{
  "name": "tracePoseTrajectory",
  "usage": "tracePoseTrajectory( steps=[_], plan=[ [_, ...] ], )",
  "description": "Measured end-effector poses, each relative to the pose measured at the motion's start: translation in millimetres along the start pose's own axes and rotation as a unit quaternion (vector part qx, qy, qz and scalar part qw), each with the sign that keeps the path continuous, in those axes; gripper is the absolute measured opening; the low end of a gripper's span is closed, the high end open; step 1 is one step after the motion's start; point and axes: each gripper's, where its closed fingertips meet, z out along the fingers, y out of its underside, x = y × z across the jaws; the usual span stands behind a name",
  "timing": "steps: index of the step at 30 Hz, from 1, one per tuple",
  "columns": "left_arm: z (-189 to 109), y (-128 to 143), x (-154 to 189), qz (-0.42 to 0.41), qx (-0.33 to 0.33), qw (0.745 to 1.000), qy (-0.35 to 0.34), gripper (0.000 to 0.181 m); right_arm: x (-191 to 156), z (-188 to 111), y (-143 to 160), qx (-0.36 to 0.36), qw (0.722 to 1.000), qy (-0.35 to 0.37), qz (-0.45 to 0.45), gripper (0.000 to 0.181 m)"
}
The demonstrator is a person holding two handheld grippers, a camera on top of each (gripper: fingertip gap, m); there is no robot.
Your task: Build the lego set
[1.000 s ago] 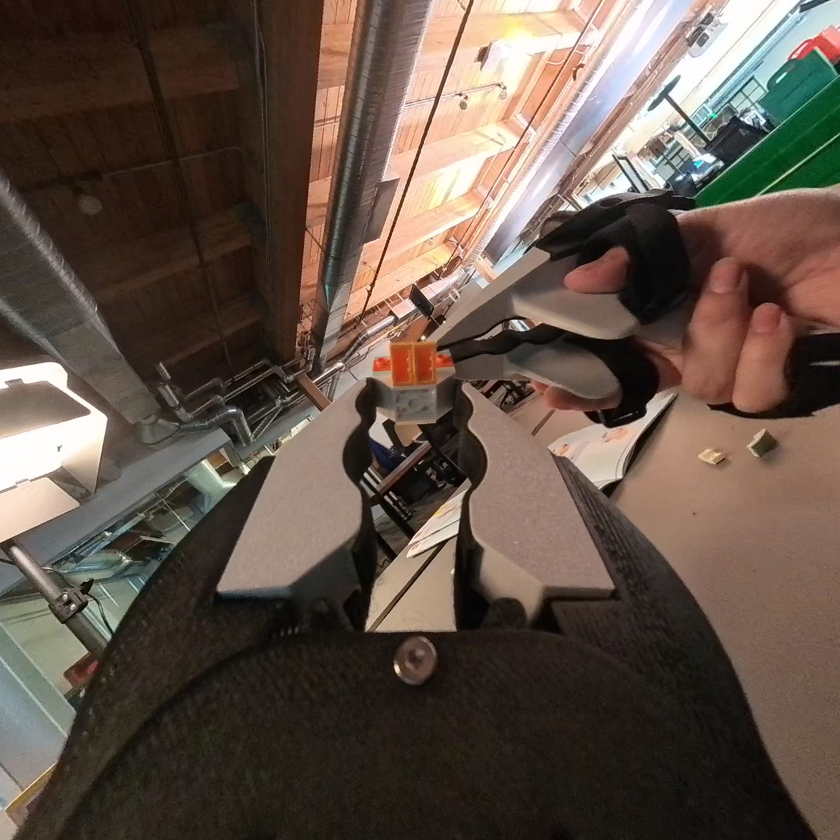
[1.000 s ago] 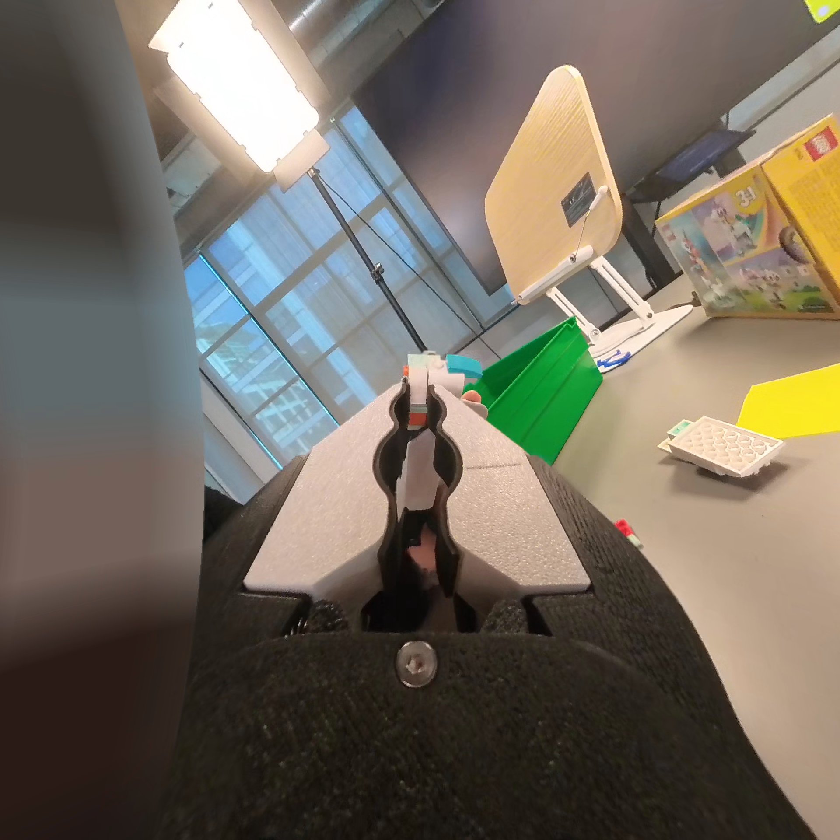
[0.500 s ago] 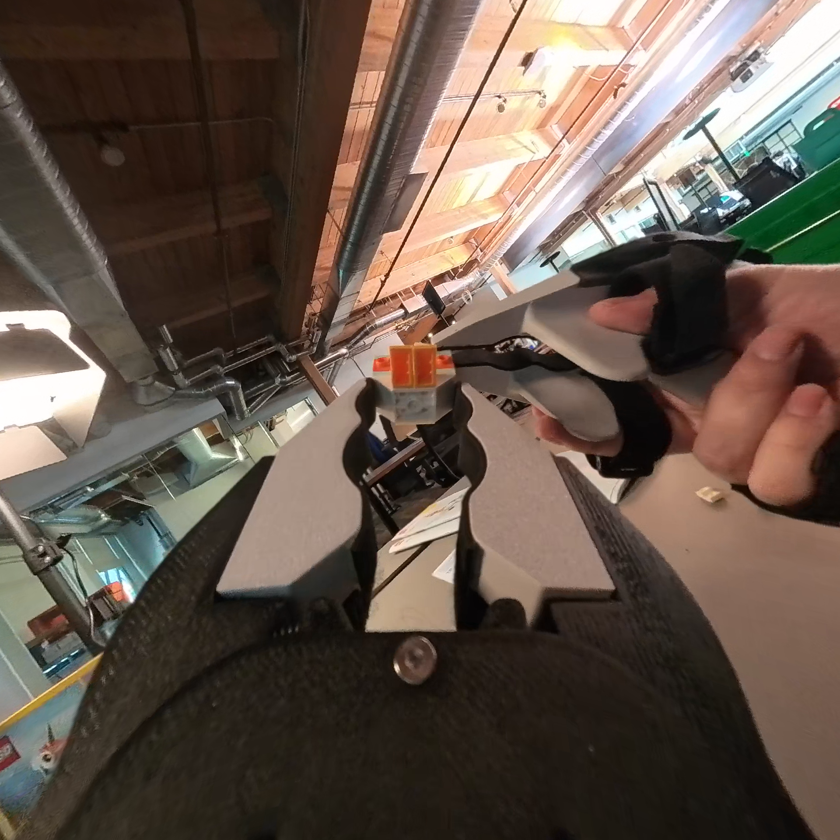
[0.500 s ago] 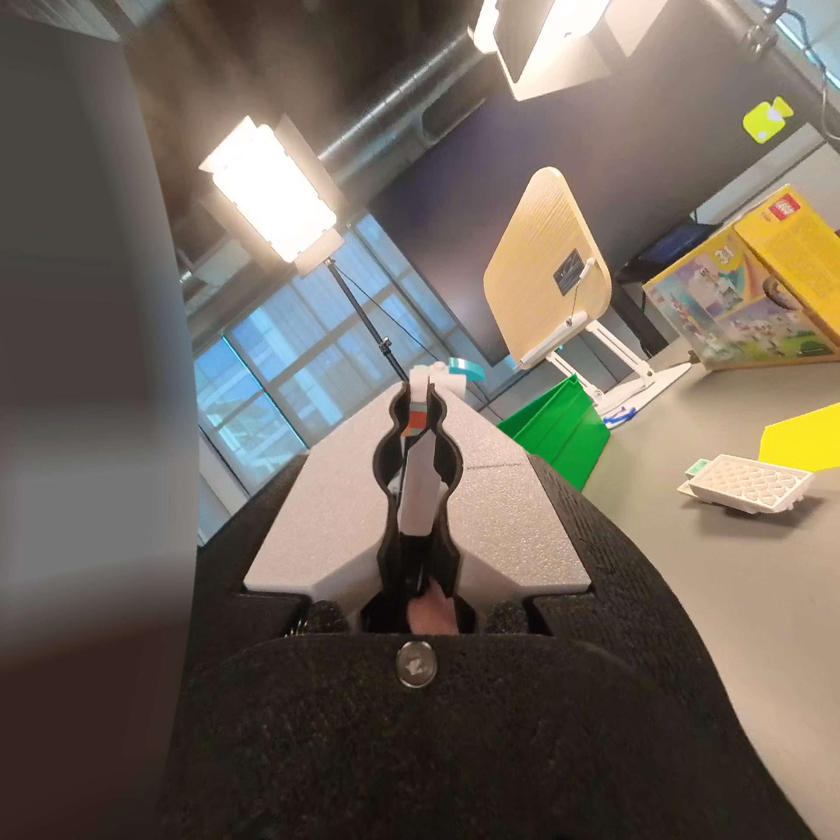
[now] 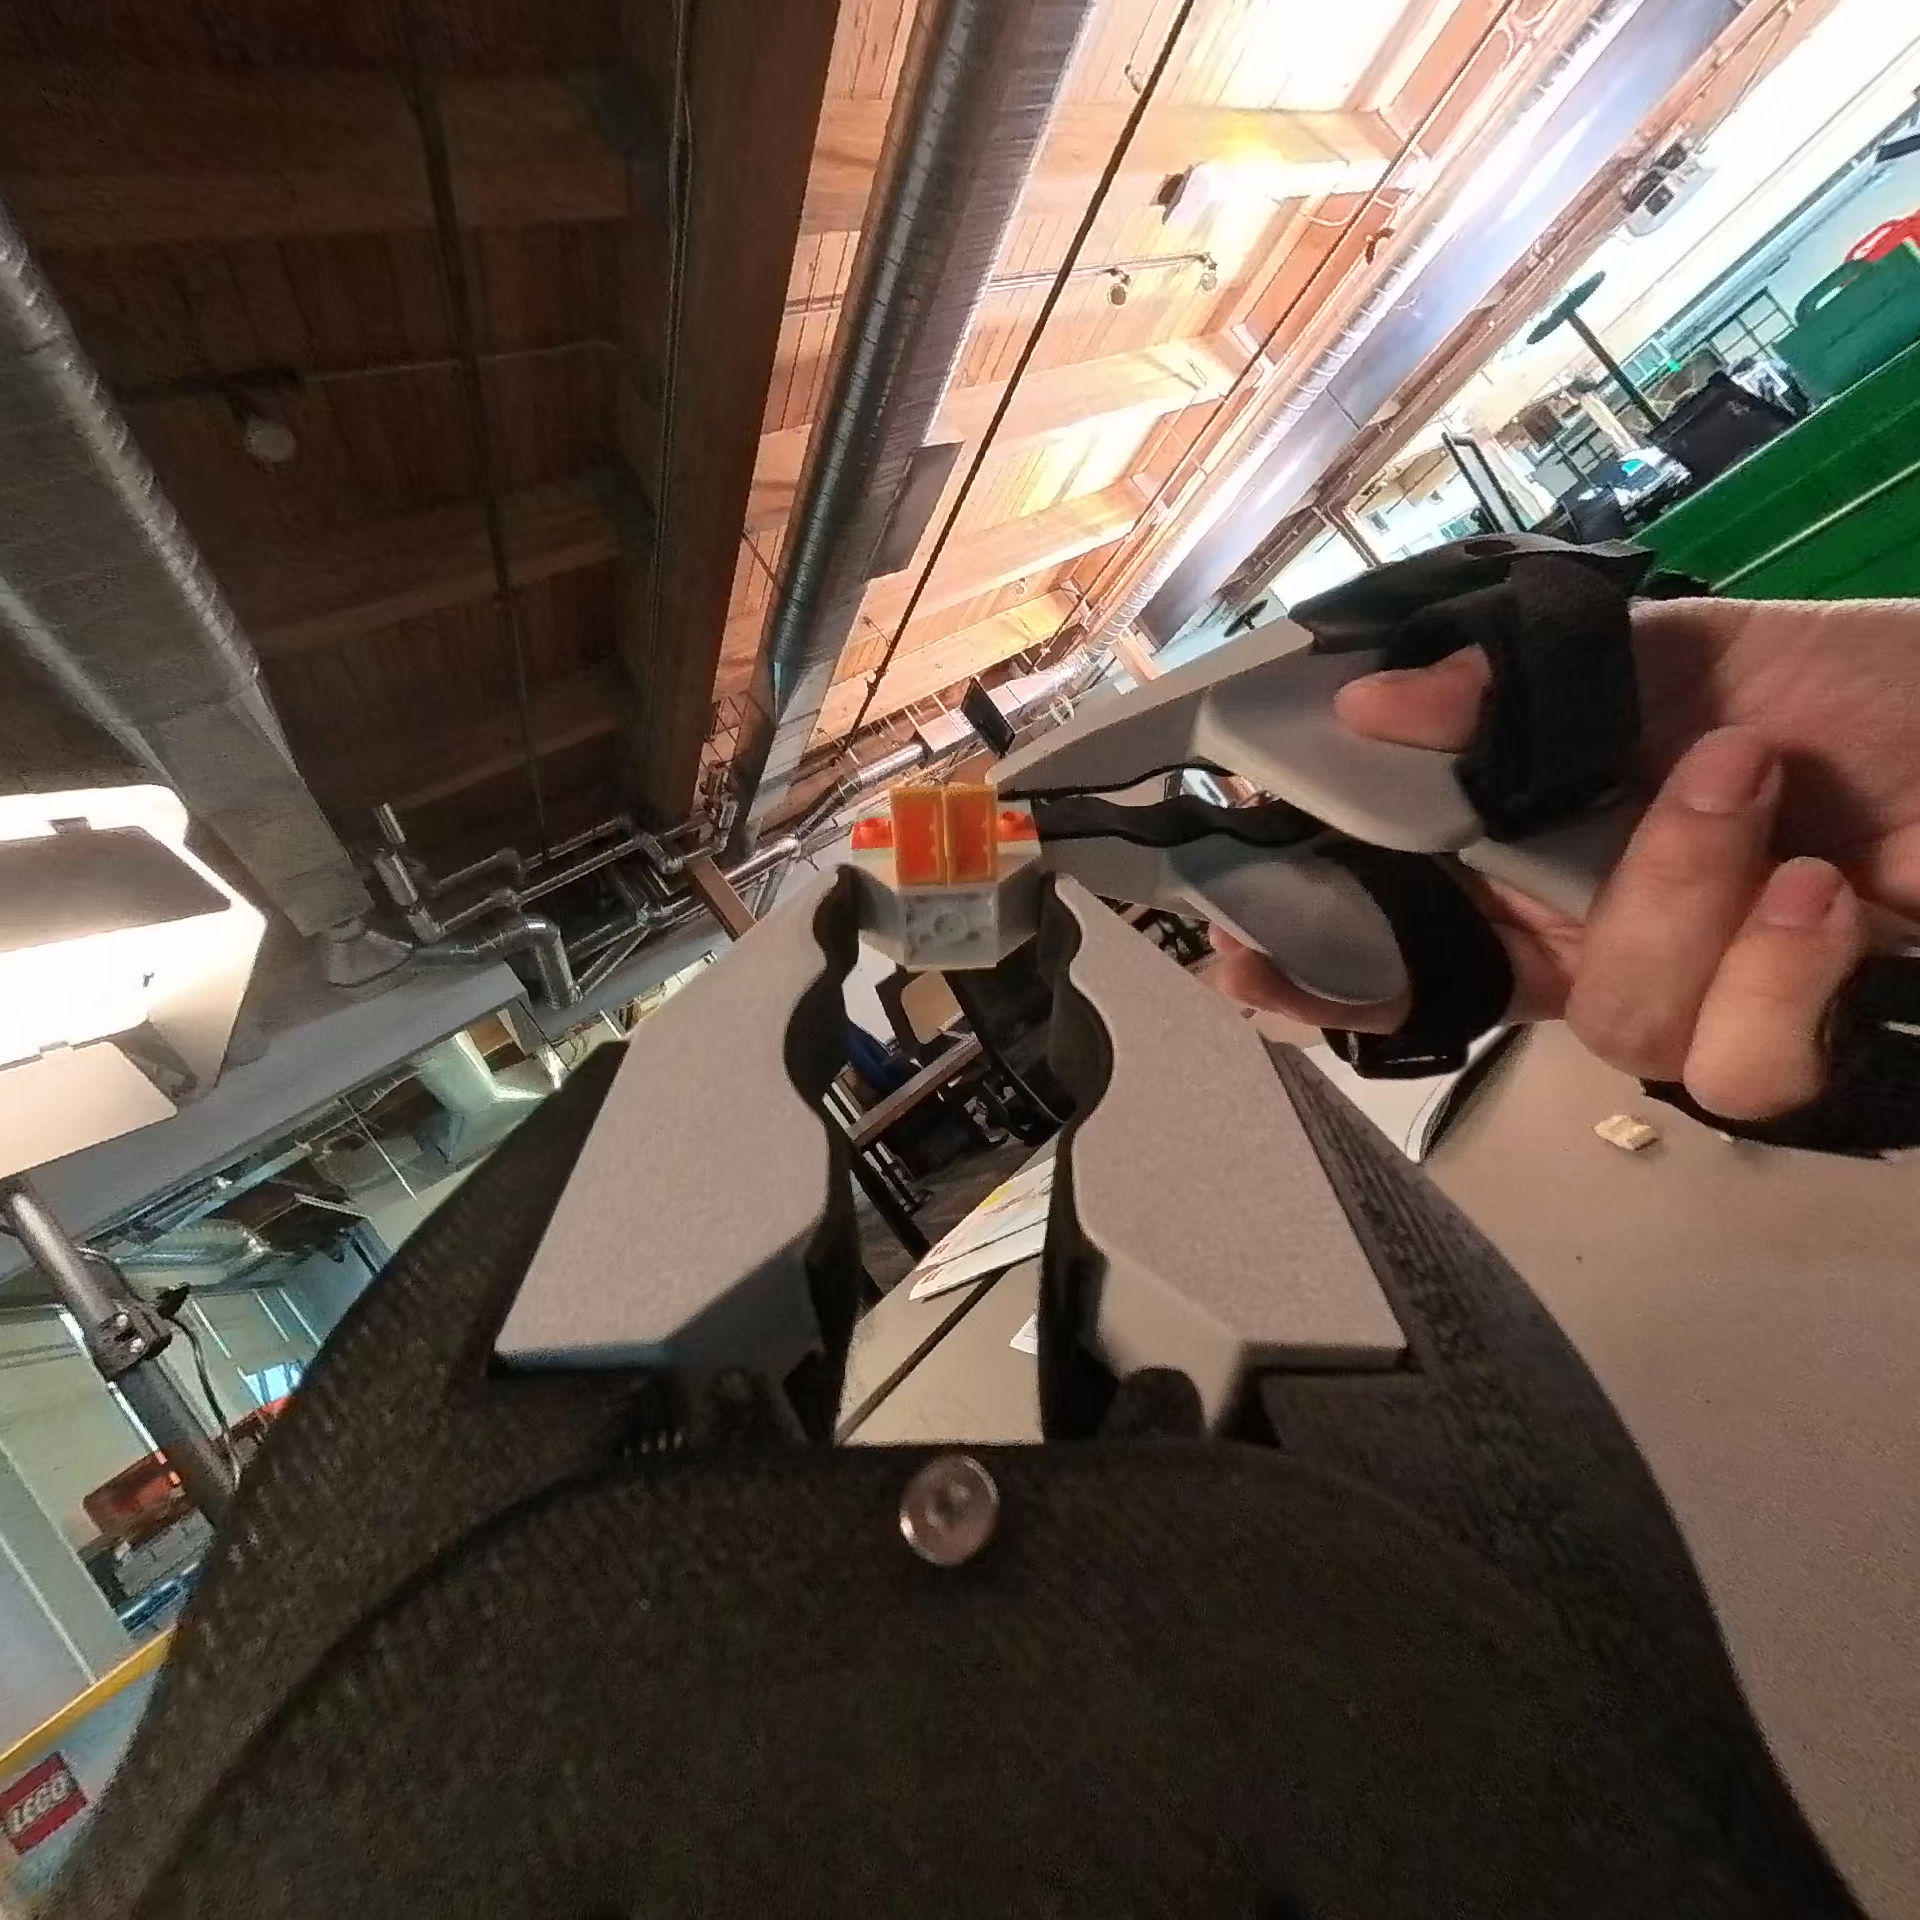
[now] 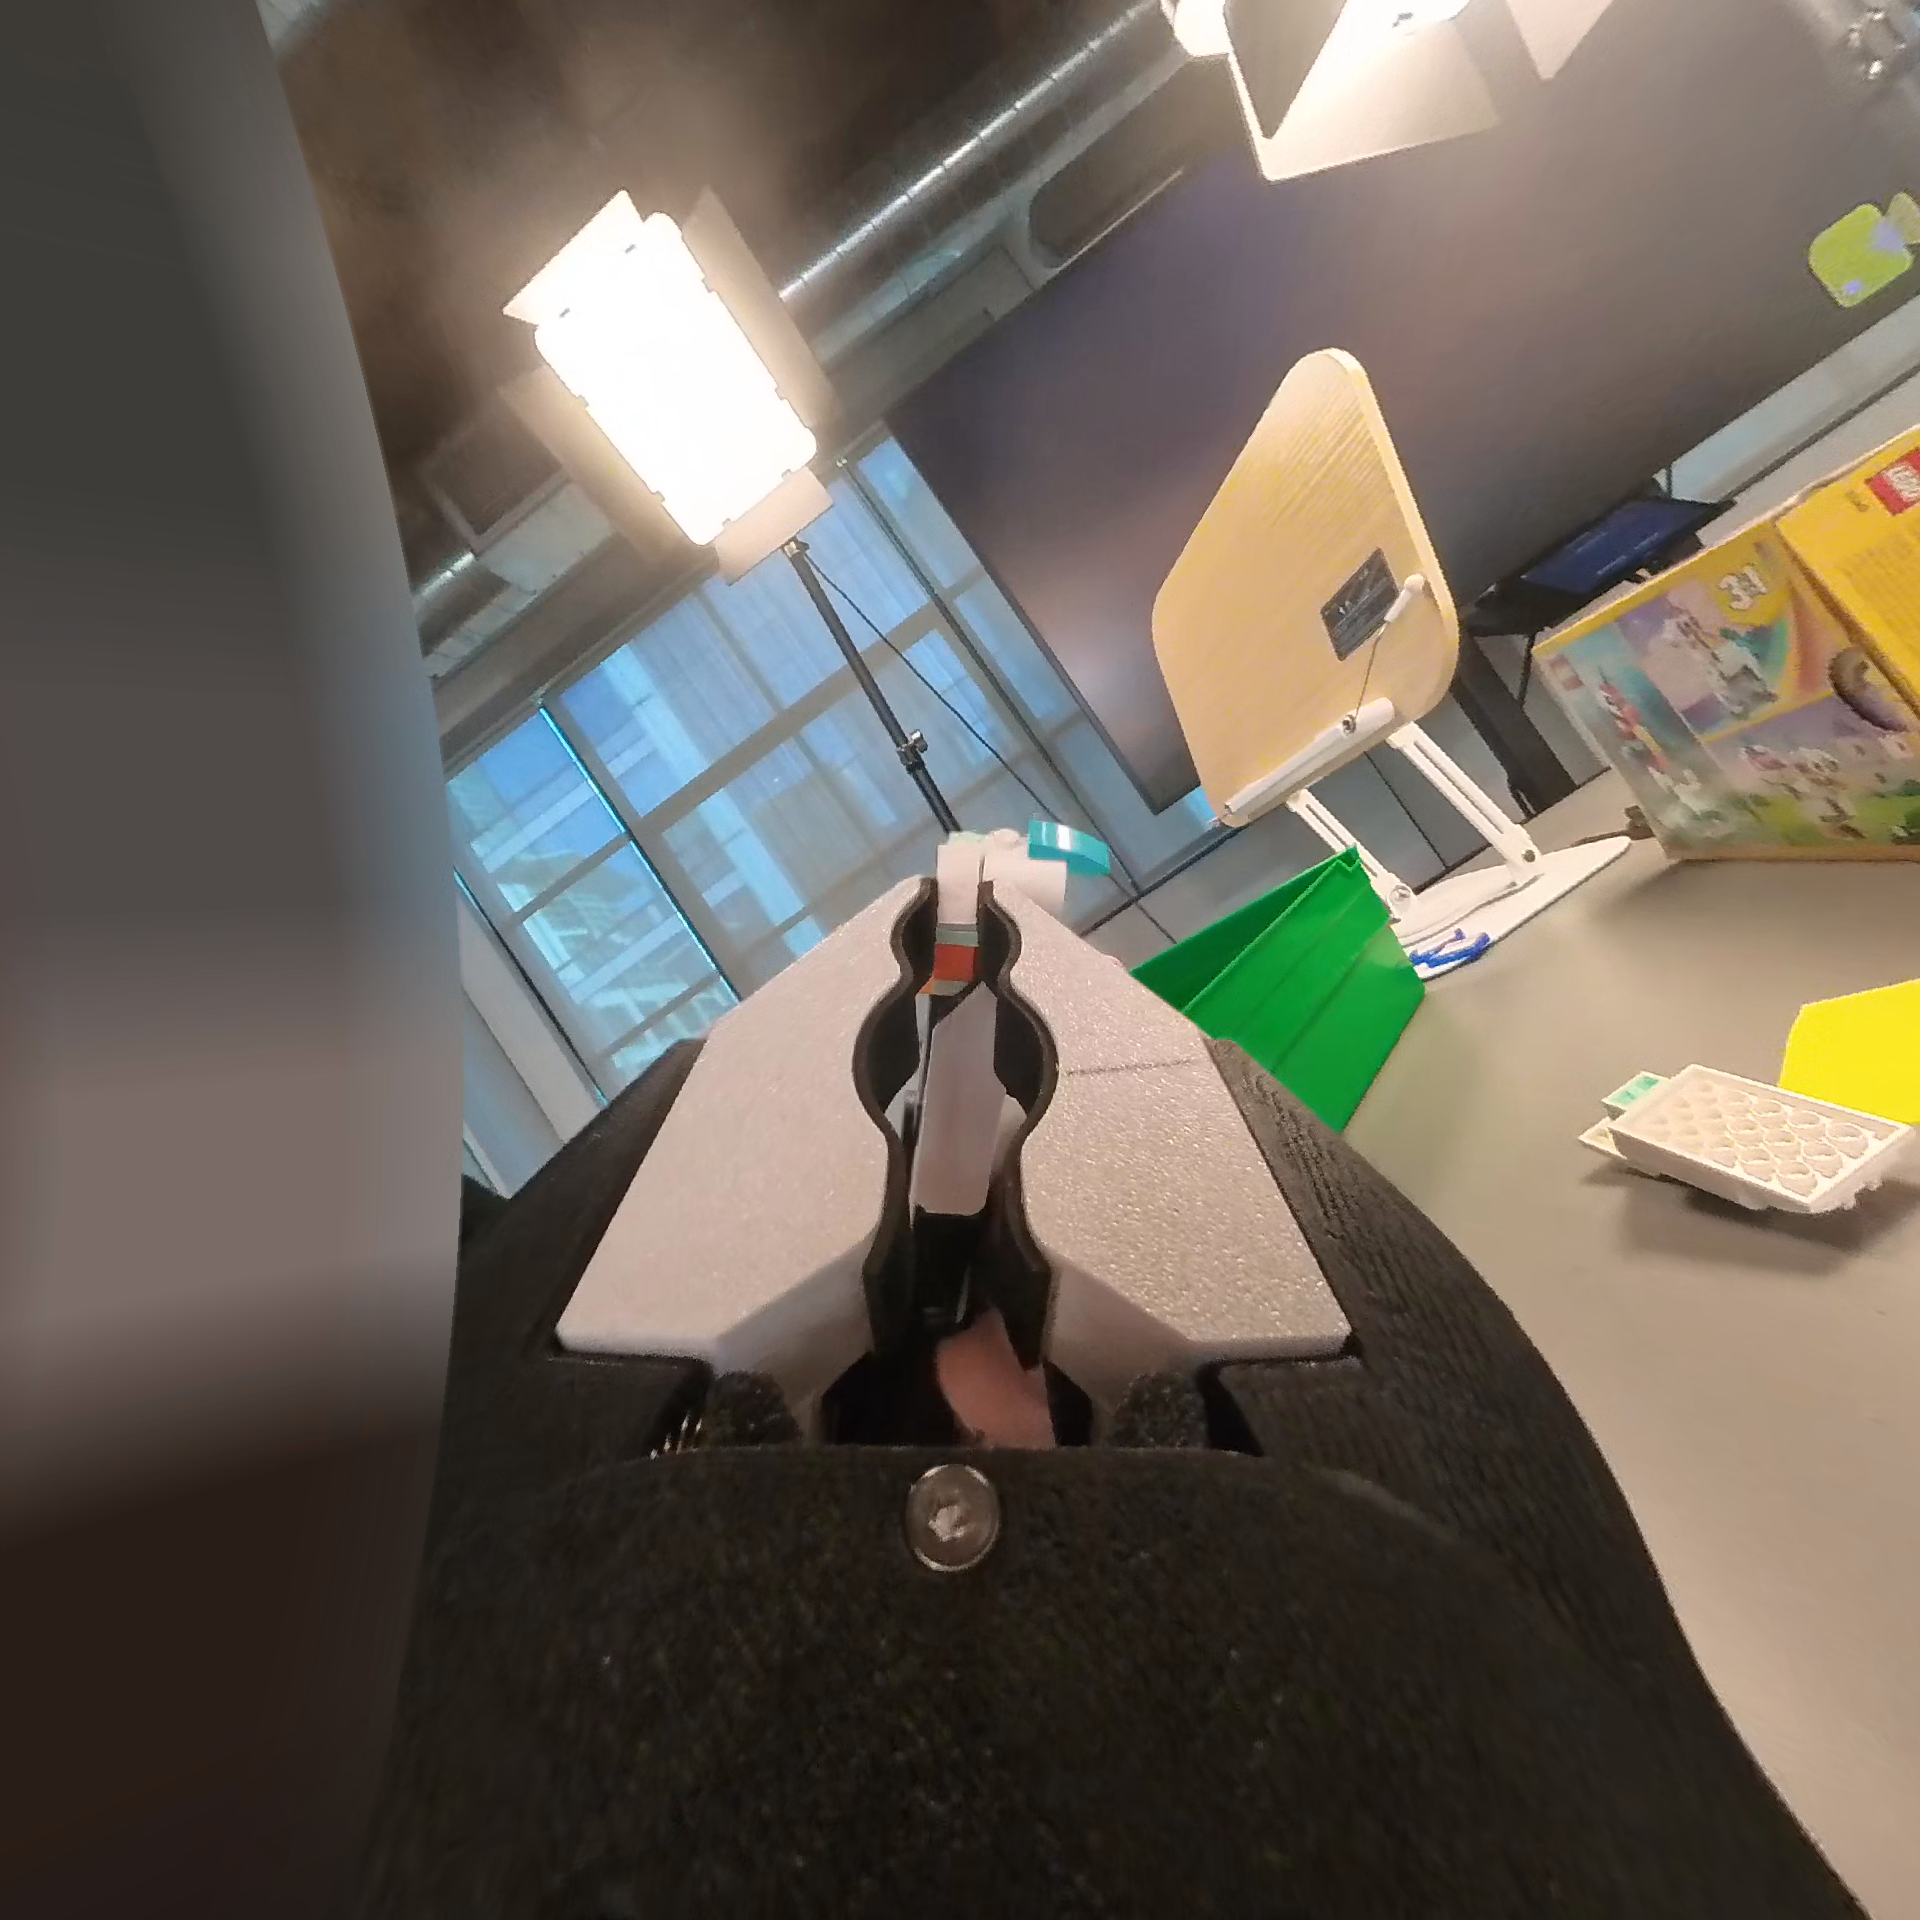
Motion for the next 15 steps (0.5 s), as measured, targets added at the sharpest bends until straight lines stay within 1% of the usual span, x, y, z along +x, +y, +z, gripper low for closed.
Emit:
tracePoseTrajectory(
  steps=[3, 6, 9, 11, 13, 15],
  plan=[
    [0, -4, -2, 0.005, 0.003, 1.000, -0.002, 0.033, -4, 2, 0, -0.015, 1.000, -0.001, 0.000, 0.005],
    [1, -20, -12, 0.031, 0.018, 0.999, -0.020, 0.033, -18, 12, -6, -0.055, 0.998, -0.005, 0.001, 0.005],
    [8, -59, -36, 0.066, 0.062, 0.994, -0.065, 0.033, -54, 36, -22, -0.115, 0.992, -0.030, -0.029, 0.005],
    [16, -90, -58, 0.086, 0.100, 0.986, -0.099, 0.033, -81, 57, -37, -0.174, 0.981, -0.038, -0.079, 0.005],
    [24, -119, -81, 0.107, 0.139, 0.975, -0.135, 0.033, -108, 79, -52, -0.236, 0.961, -0.037, -0.139, 0.005],
    [29, -143, -105, 0.120, 0.172, 0.962, -0.177, 0.033, -128, 101, -65, -0.294, 0.936, -0.025, -0.191, 0.005]
  ],
)
